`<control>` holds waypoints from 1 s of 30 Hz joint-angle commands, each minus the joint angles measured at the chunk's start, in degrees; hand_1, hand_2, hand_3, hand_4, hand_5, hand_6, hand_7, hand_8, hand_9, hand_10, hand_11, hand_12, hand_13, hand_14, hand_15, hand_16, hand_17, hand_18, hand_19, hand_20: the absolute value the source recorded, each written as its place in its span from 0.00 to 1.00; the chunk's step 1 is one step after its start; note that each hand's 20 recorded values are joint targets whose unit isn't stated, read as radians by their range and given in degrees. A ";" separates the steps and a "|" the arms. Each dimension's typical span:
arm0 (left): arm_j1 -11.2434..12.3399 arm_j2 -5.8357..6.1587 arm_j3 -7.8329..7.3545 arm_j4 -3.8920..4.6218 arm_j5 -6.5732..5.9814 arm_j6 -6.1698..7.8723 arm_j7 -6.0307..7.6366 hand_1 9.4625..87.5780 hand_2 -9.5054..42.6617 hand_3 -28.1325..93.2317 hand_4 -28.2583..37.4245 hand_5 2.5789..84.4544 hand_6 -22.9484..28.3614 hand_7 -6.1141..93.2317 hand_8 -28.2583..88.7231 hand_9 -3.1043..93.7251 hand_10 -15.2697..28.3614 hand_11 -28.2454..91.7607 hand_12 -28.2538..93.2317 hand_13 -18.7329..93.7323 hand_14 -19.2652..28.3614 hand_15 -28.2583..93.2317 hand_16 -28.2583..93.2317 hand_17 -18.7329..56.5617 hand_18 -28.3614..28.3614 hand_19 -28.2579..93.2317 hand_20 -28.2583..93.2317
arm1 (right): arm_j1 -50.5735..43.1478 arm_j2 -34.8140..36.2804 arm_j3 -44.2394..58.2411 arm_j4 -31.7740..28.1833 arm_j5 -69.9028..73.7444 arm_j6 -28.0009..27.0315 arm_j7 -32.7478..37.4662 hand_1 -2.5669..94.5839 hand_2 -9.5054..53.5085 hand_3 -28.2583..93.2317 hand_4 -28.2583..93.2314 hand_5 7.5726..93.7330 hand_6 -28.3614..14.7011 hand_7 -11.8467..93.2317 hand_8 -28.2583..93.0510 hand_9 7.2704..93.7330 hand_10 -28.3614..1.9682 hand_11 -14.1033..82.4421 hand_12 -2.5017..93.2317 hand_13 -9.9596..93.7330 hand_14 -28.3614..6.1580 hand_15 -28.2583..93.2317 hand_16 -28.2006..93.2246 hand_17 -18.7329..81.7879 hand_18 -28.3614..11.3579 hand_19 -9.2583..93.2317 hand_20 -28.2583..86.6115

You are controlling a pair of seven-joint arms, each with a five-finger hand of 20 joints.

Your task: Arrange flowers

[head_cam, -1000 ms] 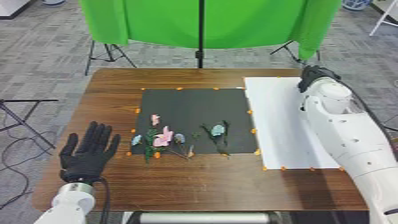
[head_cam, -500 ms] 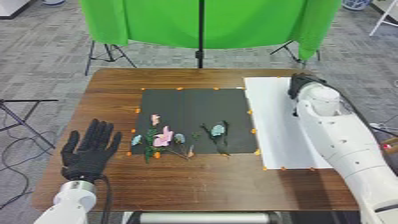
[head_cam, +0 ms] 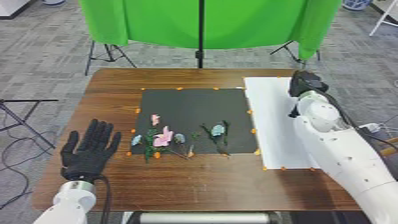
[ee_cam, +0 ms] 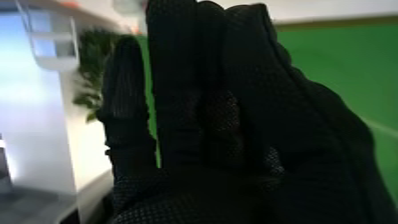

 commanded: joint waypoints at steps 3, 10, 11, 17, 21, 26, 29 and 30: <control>1.35 -0.47 0.03 0.29 0.15 -0.51 -0.65 0.21 0.51 0.87 0.00 0.58 0.66 0.17 0.16 0.47 0.73 0.43 0.32 0.45 0.76 0.58 0.16 0.15 0.76 0.58 0.36 | 1.87 1.84 -0.72 -0.56 -1.67 7.46 1.27 0.66 0.00 0.78 0.00 0.75 0.63 0.49 0.19 0.85 0.59 0.34 0.49 0.79 0.65 0.49 0.60 0.52 0.26 0.77 0.62; 1.24 -0.26 -0.06 0.28 0.19 -0.10 -1.02 0.21 0.51 0.87 0.00 0.57 0.66 0.17 0.16 0.47 0.73 0.43 0.32 0.45 0.76 0.58 0.16 0.15 0.76 0.58 0.36 | -0.05 3.18 0.98 -4.00 -3.00 1.69 -0.86 0.66 0.00 0.80 0.00 0.72 0.62 0.47 0.18 0.81 0.57 0.31 0.42 0.76 0.65 0.46 0.57 0.53 0.31 0.72 0.59; 1.22 -0.28 -0.13 0.34 0.14 -0.31 -0.94 0.21 0.51 0.87 0.00 0.57 0.66 0.17 0.16 0.47 0.73 0.43 0.32 0.45 0.76 0.58 0.16 0.15 0.76 0.58 0.36 | 0.38 2.86 0.72 -3.13 -3.15 1.07 -0.60 0.64 0.00 0.81 0.00 0.71 0.62 0.44 0.18 0.78 0.56 0.32 0.38 0.74 0.64 0.45 0.54 0.52 0.32 0.70 0.58; 0.95 -0.25 0.14 0.46 0.37 -0.50 -1.11 0.21 0.51 0.87 0.00 0.57 0.66 0.17 0.16 0.47 0.73 0.43 0.32 0.45 0.76 0.58 0.16 0.15 0.76 0.58 0.36 | 0.26 1.93 2.17 -0.51 -2.52 -2.90 2.29 0.55 0.00 0.91 0.00 0.61 0.60 0.30 0.10 0.57 0.46 0.28 0.17 0.59 0.54 0.39 0.35 0.49 0.38 0.63 0.47; 0.91 -0.33 0.39 0.77 1.35 -1.76 -1.63 0.21 0.51 0.87 0.00 0.57 0.66 0.17 0.16 0.47 0.73 0.43 0.32 0.45 0.76 0.58 0.16 0.15 0.76 0.58 0.36 | 0.18 1.69 3.38 0.94 -1.92 -7.25 3.21 0.54 0.00 0.91 0.00 0.56 0.60 0.28 0.11 0.51 0.46 0.24 0.15 0.55 0.55 0.35 0.32 0.49 0.40 0.62 0.44; 0.99 -0.43 0.68 0.94 1.38 -1.13 -2.23 0.21 0.50 0.87 0.00 0.57 0.66 0.17 0.16 0.47 0.72 0.42 0.32 0.45 0.76 0.58 0.16 0.15 0.76 0.58 0.36 | 0.69 0.53 5.04 2.40 -0.38 -13.18 2.85 0.56 0.00 0.89 0.00 0.50 0.58 0.24 0.11 0.49 0.53 0.23 0.12 0.54 0.58 0.34 0.31 0.49 0.39 0.62 0.43; 1.20 -0.29 0.90 0.80 1.21 -0.78 -2.67 0.21 0.50 0.87 0.00 0.57 0.66 0.17 0.16 0.47 0.72 0.42 0.32 0.45 0.76 0.57 0.16 0.15 0.76 0.58 0.36 | -0.02 0.24 5.19 2.20 -0.16 -11.97 2.39 0.57 0.00 0.88 0.00 0.51 0.58 0.23 0.12 0.51 0.55 0.24 0.12 0.56 0.59 0.35 0.30 0.49 0.37 0.65 0.44; 1.18 -0.37 0.94 0.79 1.15 -0.83 -2.53 0.21 0.50 0.87 0.00 0.57 0.66 0.17 0.16 0.47 0.72 0.42 0.32 0.45 0.76 0.57 0.16 0.15 0.76 0.58 0.36 | 0.05 0.02 5.21 2.38 -0.25 -11.73 0.93 0.58 0.00 0.87 0.00 0.52 0.58 0.23 0.12 0.52 0.55 0.24 0.12 0.56 0.58 0.35 0.30 0.50 0.37 0.65 0.44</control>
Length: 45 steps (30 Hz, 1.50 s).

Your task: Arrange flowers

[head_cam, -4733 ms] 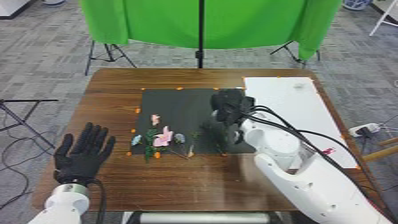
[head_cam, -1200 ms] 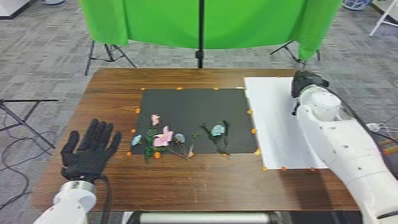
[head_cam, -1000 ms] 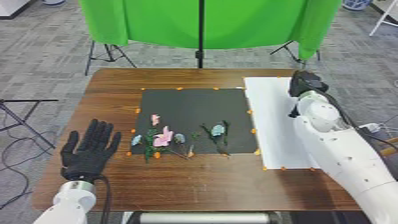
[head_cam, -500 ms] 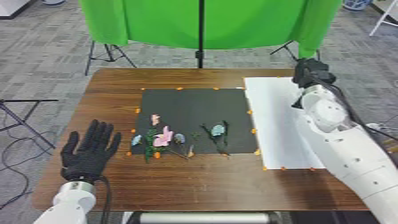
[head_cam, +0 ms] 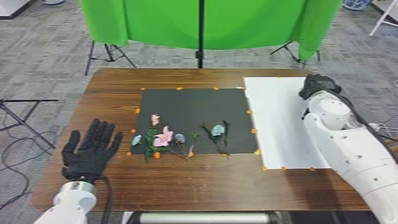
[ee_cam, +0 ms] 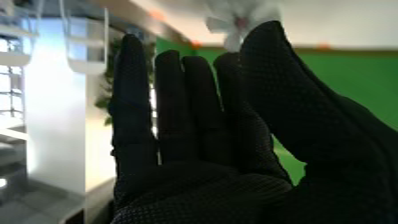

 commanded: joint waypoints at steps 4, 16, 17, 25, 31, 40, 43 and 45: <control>0.64 -0.30 1.03 0.79 0.35 -0.04 -1.45 0.21 0.50 0.87 0.00 0.57 0.66 0.17 0.16 0.47 0.72 0.42 0.32 0.44 0.76 0.57 0.16 0.15 0.76 0.58 0.36 | -0.45 -1.29 0.76 0.62 0.66 -0.09 -3.60 0.58 0.00 0.86 0.00 0.53 0.60 0.24 0.12 0.53 0.55 0.24 0.12 0.59 0.58 0.36 0.31 0.50 0.36 0.67 0.44; 0.65 -0.55 0.74 0.76 0.49 0.24 -1.53 0.21 0.50 0.87 0.00 0.57 0.66 0.17 0.16 0.47 0.72 0.43 0.32 0.44 0.76 0.58 0.16 0.15 0.76 0.58 0.36 | -4.09 -1.15 -0.49 -0.61 -1.98 8.74 -5.99 0.66 0.00 0.76 0.00 0.75 0.71 0.27 0.18 0.80 0.60 0.23 0.26 0.76 0.64 0.38 0.46 0.51 0.27 0.77 0.49; 0.77 -0.52 0.69 0.69 0.45 0.33 -1.41 0.21 0.50 0.87 0.00 0.57 0.66 0.17 0.16 0.47 0.72 0.42 0.32 0.44 0.76 0.58 0.16 0.15 0.76 0.58 0.36 | -4.21 -1.04 -0.70 -0.86 -1.97 9.32 -6.38 0.68 0.00 0.73 0.00 0.82 0.72 0.29 0.21 0.87 0.62 0.19 0.33 0.79 0.67 0.37 0.51 0.51 0.26 0.79 0.50; 1.05 -0.65 0.38 0.66 0.44 0.12 -1.18 0.21 0.50 0.87 0.00 0.57 0.66 0.17 0.16 0.47 0.72 0.43 0.32 0.45 0.76 0.58 0.16 0.15 0.76 0.58 0.36 | -9.14 2.07 0.51 -10.87 2.62 17.80 -5.61 0.68 0.00 0.74 0.00 0.87 0.73 0.33 0.23 0.94 0.64 0.20 0.38 0.83 0.67 0.38 0.55 0.52 0.23 0.80 0.52; 2.08 -0.65 -0.63 0.23 0.50 0.25 -0.74 0.21 0.50 0.87 0.00 0.57 0.66 0.17 0.16 0.47 0.73 0.42 0.32 0.45 0.76 0.57 0.16 0.15 0.76 0.58 0.36 | -18.07 5.31 3.97 -27.10 4.87 16.50 -10.44 0.66 0.00 0.77 0.00 0.86 0.73 0.33 0.23 0.94 0.63 0.20 0.38 0.82 0.67 0.38 0.55 0.51 0.22 0.81 0.51; 1.76 -0.49 -0.97 0.20 0.16 0.56 0.02 0.21 0.50 0.87 0.00 0.57 0.66 0.17 0.16 0.47 0.72 0.43 0.32 0.45 0.76 0.58 0.16 0.15 0.76 0.58 0.36 | -30.37 5.94 5.49 -40.72 0.62 16.01 -14.71 0.62 0.00 0.80 0.00 0.85 0.72 0.34 0.23 0.92 0.60 0.20 0.37 0.81 0.65 0.39 0.54 0.50 0.21 0.80 0.51; 1.10 -0.57 -0.99 0.47 0.16 0.97 -0.50 0.21 0.50 0.87 0.00 0.57 0.66 0.17 0.16 0.47 0.72 0.43 0.32 0.45 0.76 0.58 0.16 0.15 0.76 0.58 0.36 | -30.86 4.61 4.11 -40.54 -1.43 15.68 -15.67 0.60 0.00 0.81 0.00 0.82 0.70 0.35 0.22 0.89 0.59 0.22 0.35 0.79 0.63 0.41 0.51 0.49 0.21 0.80 0.51; 0.52 -0.48 -0.95 0.54 0.18 2.10 -1.15 0.21 0.50 0.87 0.00 0.57 0.66 0.17 0.16 0.47 0.72 0.43 0.32 0.45 0.76 0.58 0.16 0.15 0.76 0.58 0.36 | -30.91 3.45 3.31 -41.01 0.50 14.22 -14.44 0.60 0.00 0.81 0.00 0.82 0.70 0.35 0.22 0.88 0.59 0.23 0.35 0.79 0.63 0.41 0.51 0.49 0.21 0.80 0.51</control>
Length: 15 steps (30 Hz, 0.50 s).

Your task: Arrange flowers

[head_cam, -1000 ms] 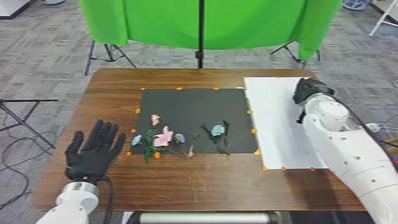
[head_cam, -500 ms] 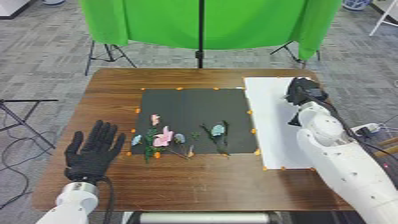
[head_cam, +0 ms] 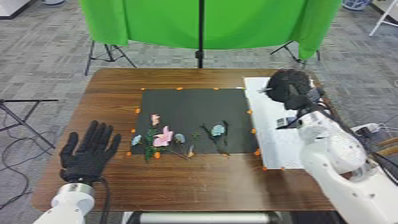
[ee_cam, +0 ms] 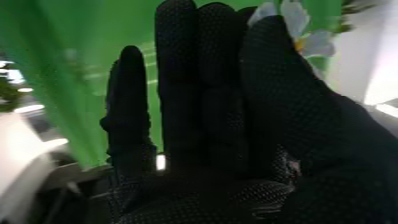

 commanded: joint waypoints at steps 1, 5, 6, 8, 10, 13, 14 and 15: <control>-0.41 -0.20 -0.01 0.48 0.15 2.33 -1.09 0.21 0.50 0.87 0.00 0.57 0.66 0.17 0.16 0.47 0.72 0.43 0.32 0.45 0.76 0.58 0.16 0.15 0.76 0.58 0.36 | -4.31 -3.29 -4.09 -0.60 -1.32 -2.58 0.04 0.60 0.00 0.81 0.00 0.81 0.70 0.35 0.22 0.88 0.58 0.23 0.34 0.78 0.62 0.42 0.50 0.49 0.21 0.80 0.51; -0.58 0.05 0.04 0.64 -0.01 2.18 -0.88 0.21 0.51 0.87 0.00 0.57 0.66 0.17 0.16 0.47 0.72 0.43 0.32 0.45 0.76 0.58 0.16 0.15 0.76 0.58 0.36 | -3.81 -5.23 -5.73 -0.04 -3.67 -3.69 -0.70 0.59 0.00 0.81 0.00 0.79 0.68 0.36 0.22 0.86 0.57 0.26 0.33 0.77 0.59 0.44 0.48 0.49 0.20 0.80 0.50; -0.91 -0.04 0.17 0.85 -0.46 2.11 -0.86 0.21 0.51 0.87 0.00 0.57 0.66 0.17 0.16 0.47 0.72 0.43 0.32 0.45 0.76 0.58 0.16 0.15 0.76 0.58 0.36 | -3.60 -5.38 -5.98 0.05 -3.35 -4.27 -0.35 0.59 0.00 0.81 0.00 0.78 0.68 0.36 0.22 0.86 0.58 0.26 0.32 0.76 0.59 0.44 0.47 0.49 0.20 0.80 0.50; -1.08 -0.21 0.20 0.83 -2.03 1.69 -0.84 0.21 0.51 0.87 0.00 0.57 0.66 0.17 0.16 0.47 0.72 0.43 0.32 0.45 0.76 0.58 0.16 0.15 0.75 0.58 0.36 | -3.43 -5.54 -6.11 0.17 -1.97 -5.40 0.40 0.59 0.00 0.81 0.00 0.77 0.67 0.37 0.21 0.85 0.58 0.26 0.32 0.76 0.58 0.44 0.47 0.49 0.20 0.80 0.50; -1.19 0.10 0.31 0.86 -1.32 1.55 -0.87 0.21 0.51 0.87 0.00 0.58 0.66 0.17 0.16 0.47 0.72 0.43 0.32 0.45 0.76 0.58 0.16 0.15 0.75 0.58 0.36 | -3.44 -5.99 -6.16 0.76 -2.88 -6.03 1.09 0.59 0.00 0.81 0.00 0.76 0.67 0.36 0.21 0.84 0.58 0.25 0.32 0.76 0.59 0.44 0.46 0.49 0.20 0.79 0.50; -0.90 0.23 0.02 0.74 -1.49 1.78 -0.42 0.21 0.50 0.87 0.00 0.58 0.66 0.17 0.16 0.47 0.72 0.43 0.32 0.45 0.76 0.58 0.16 0.15 0.75 0.58 0.36 | -3.17 -6.45 -6.52 2.16 -3.28 -6.96 1.17 0.60 0.00 0.81 0.00 0.75 0.67 0.36 0.21 0.84 0.58 0.25 0.32 0.75 0.59 0.44 0.46 0.48 0.21 0.79 0.49; -0.88 0.13 -0.14 0.74 -1.53 2.00 -0.34 0.21 0.50 0.87 0.00 0.58 0.66 0.17 0.16 0.47 0.72 0.43 0.32 0.45 0.76 0.58 0.16 0.15 0.76 0.58 0.36 | -2.94 -6.61 -6.51 2.73 -3.60 -8.28 1.25 0.60 0.00 0.81 0.00 0.75 0.67 0.36 0.20 0.83 0.58 0.25 0.32 0.75 0.59 0.44 0.46 0.48 0.21 0.79 0.49; -0.82 0.11 -0.13 0.78 -1.53 1.91 -0.13 0.21 0.50 0.87 0.00 0.58 0.66 0.17 0.16 0.47 0.72 0.43 0.32 0.45 0.76 0.58 0.16 0.15 0.76 0.58 0.36 | -2.80 -6.63 -6.72 3.37 -3.77 -8.50 1.62 0.60 0.00 0.81 0.00 0.75 0.67 0.36 0.20 0.83 0.58 0.25 0.32 0.75 0.59 0.44 0.46 0.48 0.21 0.79 0.49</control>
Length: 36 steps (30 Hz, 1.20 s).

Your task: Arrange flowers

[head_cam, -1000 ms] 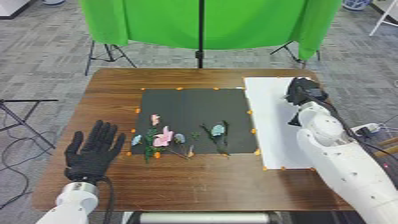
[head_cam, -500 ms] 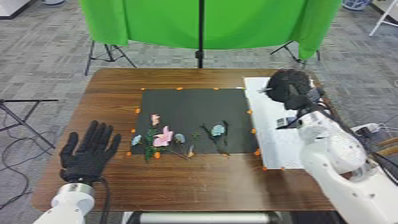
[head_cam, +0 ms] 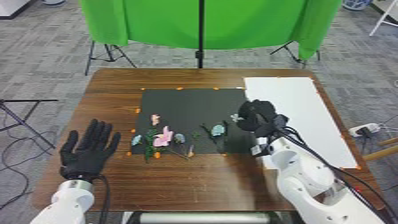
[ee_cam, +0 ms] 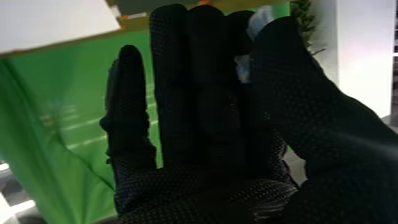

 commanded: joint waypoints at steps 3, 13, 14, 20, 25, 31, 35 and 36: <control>0.98 0.12 -0.04 0.26 -0.62 -0.05 0.30 0.21 0.50 0.87 0.00 0.58 0.66 0.17 0.16 0.47 0.72 0.43 0.32 0.45 0.76 0.58 0.16 0.15 0.76 0.58 0.36 | 0.36 -0.90 -0.33 4.55 -2.53 -3.33 2.52 0.60 0.00 0.81 0.00 0.75 0.67 0.36 0.20 0.83 0.58 0.25 0.32 0.75 0.58 0.44 0.46 0.48 0.21 0.79 0.49; 2.30 0.05 -0.58 -0.13 -0.93 -0.67 1.59 0.21 0.50 0.87 0.00 0.58 0.66 0.17 0.16 0.48 0.72 0.43 0.32 0.45 0.76 0.58 0.16 0.15 0.76 0.58 0.36 | -0.76 -0.43 -0.72 4.23 -3.28 -3.45 4.90 0.56 0.00 0.86 0.00 0.71 0.64 0.29 0.19 0.77 0.52 0.30 0.25 0.73 0.55 0.46 0.44 0.48 0.20 0.80 0.48; 2.24 0.15 -0.47 0.01 -1.14 -1.30 1.89 0.21 0.50 0.87 0.00 0.58 0.66 0.17 0.16 0.48 0.72 0.43 0.32 0.45 0.76 0.58 0.16 0.15 0.76 0.58 0.36 | -0.81 -0.31 -0.76 4.02 -3.14 -3.32 5.13 0.55 0.00 0.88 0.00 0.70 0.64 0.28 0.17 0.76 0.50 0.32 0.22 0.73 0.54 0.47 0.42 0.47 0.19 0.80 0.47; 1.86 0.26 -0.34 0.36 -1.53 -2.21 2.22 0.23 0.48 0.89 0.00 0.58 0.65 0.18 0.16 0.47 0.71 0.43 0.32 0.45 0.75 0.58 0.16 0.15 0.75 0.57 0.36 | -1.76 0.37 -0.14 2.83 -1.85 -3.68 5.94 0.53 0.00 0.91 0.00 0.64 0.63 0.26 0.12 0.71 0.47 0.32 0.19 0.72 0.52 0.48 0.40 0.47 0.19 0.80 0.46; 1.92 0.45 -0.42 0.18 -1.86 -1.54 2.91 0.24 0.45 0.89 0.00 0.57 0.64 0.18 0.16 0.47 0.71 0.43 0.32 0.45 0.75 0.57 0.16 0.16 0.75 0.57 0.36 | -3.99 2.27 1.12 -0.94 -0.07 -4.42 6.14 0.52 0.00 0.91 0.00 0.58 0.60 0.25 0.13 0.67 0.46 0.30 0.19 0.71 0.52 0.49 0.39 0.47 0.19 0.80 0.46; 1.95 0.64 -0.70 0.15 -2.23 -1.30 3.12 0.25 0.43 0.89 0.00 0.57 0.62 0.19 0.16 0.47 0.71 0.43 0.32 0.46 0.74 0.57 0.16 0.16 0.75 0.57 0.36 | -6.02 3.96 3.17 -4.94 2.16 -4.49 5.62 0.51 0.00 0.91 0.00 0.56 0.60 0.24 0.13 0.63 0.44 0.29 0.18 0.70 0.51 0.50 0.38 0.46 0.18 0.80 0.46; 1.82 0.73 -0.66 0.15 -2.05 -1.27 2.82 0.24 0.43 0.89 0.00 0.58 0.63 0.19 0.16 0.47 0.71 0.43 0.32 0.46 0.74 0.57 0.16 0.16 0.75 0.57 0.37 | -6.03 3.75 4.97 -6.31 3.54 -3.39 5.38 0.49 0.00 0.91 0.00 0.56 0.59 0.25 0.13 0.58 0.41 0.27 0.18 0.67 0.49 0.50 0.37 0.46 0.19 0.79 0.45; 1.70 0.79 -0.65 0.21 -2.01 -1.34 2.85 0.24 0.44 0.89 0.00 0.58 0.63 0.19 0.16 0.47 0.71 0.43 0.32 0.46 0.74 0.57 0.16 0.16 0.75 0.57 0.37 | -5.87 3.55 5.40 -6.45 4.37 -2.56 5.61 0.48 0.00 0.91 0.00 0.55 0.59 0.25 0.13 0.57 0.40 0.27 0.18 0.66 0.49 0.50 0.37 0.45 0.19 0.79 0.45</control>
